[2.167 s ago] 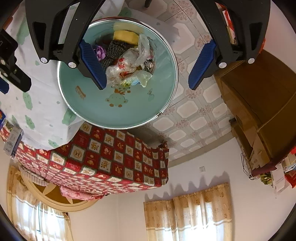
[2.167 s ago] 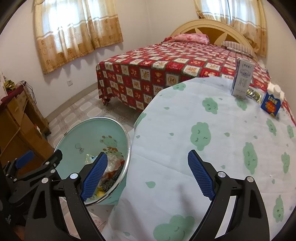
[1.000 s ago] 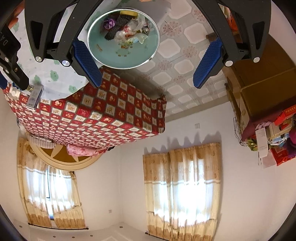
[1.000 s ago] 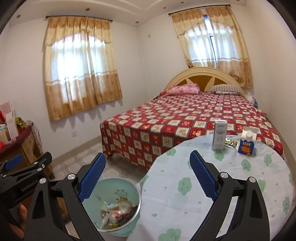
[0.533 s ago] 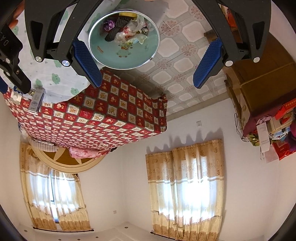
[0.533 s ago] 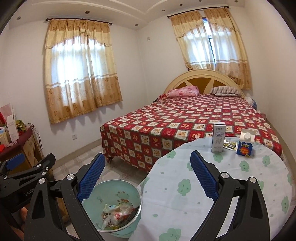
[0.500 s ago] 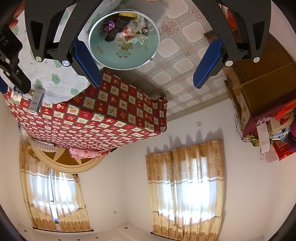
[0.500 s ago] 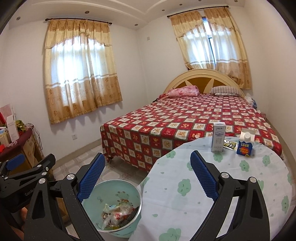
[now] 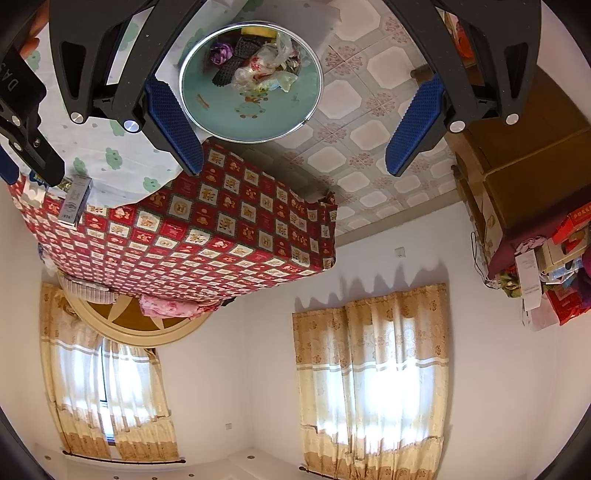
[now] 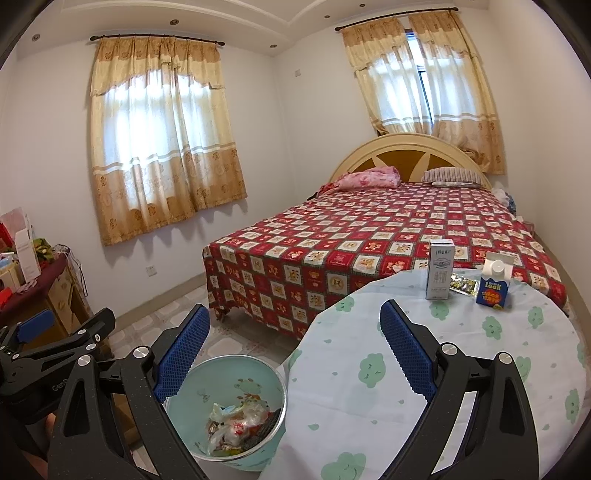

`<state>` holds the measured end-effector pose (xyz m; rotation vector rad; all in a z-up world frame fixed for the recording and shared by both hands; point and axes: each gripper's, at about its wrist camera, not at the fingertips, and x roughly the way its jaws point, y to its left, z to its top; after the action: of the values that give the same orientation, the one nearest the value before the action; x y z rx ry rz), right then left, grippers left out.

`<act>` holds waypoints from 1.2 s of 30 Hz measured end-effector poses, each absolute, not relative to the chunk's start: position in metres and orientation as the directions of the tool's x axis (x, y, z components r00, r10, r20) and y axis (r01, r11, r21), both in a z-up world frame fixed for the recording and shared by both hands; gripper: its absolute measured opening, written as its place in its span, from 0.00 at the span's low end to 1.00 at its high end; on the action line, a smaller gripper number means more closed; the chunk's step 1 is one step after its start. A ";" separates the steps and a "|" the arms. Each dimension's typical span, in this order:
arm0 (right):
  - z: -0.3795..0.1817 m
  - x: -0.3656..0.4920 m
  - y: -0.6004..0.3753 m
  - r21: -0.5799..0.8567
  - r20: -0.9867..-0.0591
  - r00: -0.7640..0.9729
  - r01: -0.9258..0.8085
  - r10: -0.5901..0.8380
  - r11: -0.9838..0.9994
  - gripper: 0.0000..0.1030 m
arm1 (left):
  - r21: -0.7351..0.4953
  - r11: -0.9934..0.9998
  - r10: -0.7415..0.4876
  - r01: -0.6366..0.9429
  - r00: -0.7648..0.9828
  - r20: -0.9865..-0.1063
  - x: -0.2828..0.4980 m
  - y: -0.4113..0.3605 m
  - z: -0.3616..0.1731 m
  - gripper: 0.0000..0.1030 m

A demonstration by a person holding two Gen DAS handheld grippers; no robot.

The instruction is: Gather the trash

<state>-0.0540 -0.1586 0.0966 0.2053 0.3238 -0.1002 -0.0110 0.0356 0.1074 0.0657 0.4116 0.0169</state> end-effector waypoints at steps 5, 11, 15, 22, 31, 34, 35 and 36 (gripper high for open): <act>0.097 -0.053 -0.158 0.183 -0.324 0.944 0.128 -0.064 0.975 0.89 | 0.070 0.998 0.033 -0.005 0.916 -0.399 -0.011 0.035 0.107 0.94; 0.096 -0.051 -0.157 0.182 -0.326 0.943 0.129 -0.064 0.975 0.89 | 0.079 0.997 0.034 -0.003 0.916 -0.399 -0.011 0.035 0.107 0.94; 0.094 -0.049 -0.157 0.180 -0.331 0.942 0.127 -0.062 0.975 0.89 | 0.078 0.997 0.036 -0.005 0.915 -0.401 -0.011 0.035 0.106 0.94; 0.093 -0.050 -0.156 0.183 -0.330 0.942 0.128 -0.062 0.975 0.89 | 0.072 0.997 0.035 -0.006 0.916 -0.400 -0.011 0.035 0.104 0.94; 0.091 -0.050 -0.154 0.184 -0.331 0.942 0.126 -0.059 0.975 0.89 | 0.072 0.997 0.034 -0.005 0.916 -0.400 -0.012 0.035 0.104 0.94; 0.092 -0.049 -0.155 0.184 -0.333 0.941 0.125 -0.058 0.975 0.89 | 0.074 0.997 0.037 -0.007 0.916 -0.400 -0.011 0.035 0.104 0.94; 0.092 -0.050 -0.155 0.184 -0.333 0.941 0.125 -0.058 0.975 0.89 | 0.075 0.997 0.037 -0.008 0.916 -0.400 -0.011 0.035 0.105 0.94; 0.091 -0.050 -0.155 0.183 -0.333 0.941 0.125 -0.058 0.975 0.89 | 0.075 0.997 0.037 -0.008 0.916 -0.400 -0.011 0.035 0.104 0.94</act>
<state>-0.0498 -0.1546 0.0915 0.2035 0.3321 -0.0940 -0.0113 0.0352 0.1045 0.0719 0.4127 0.0233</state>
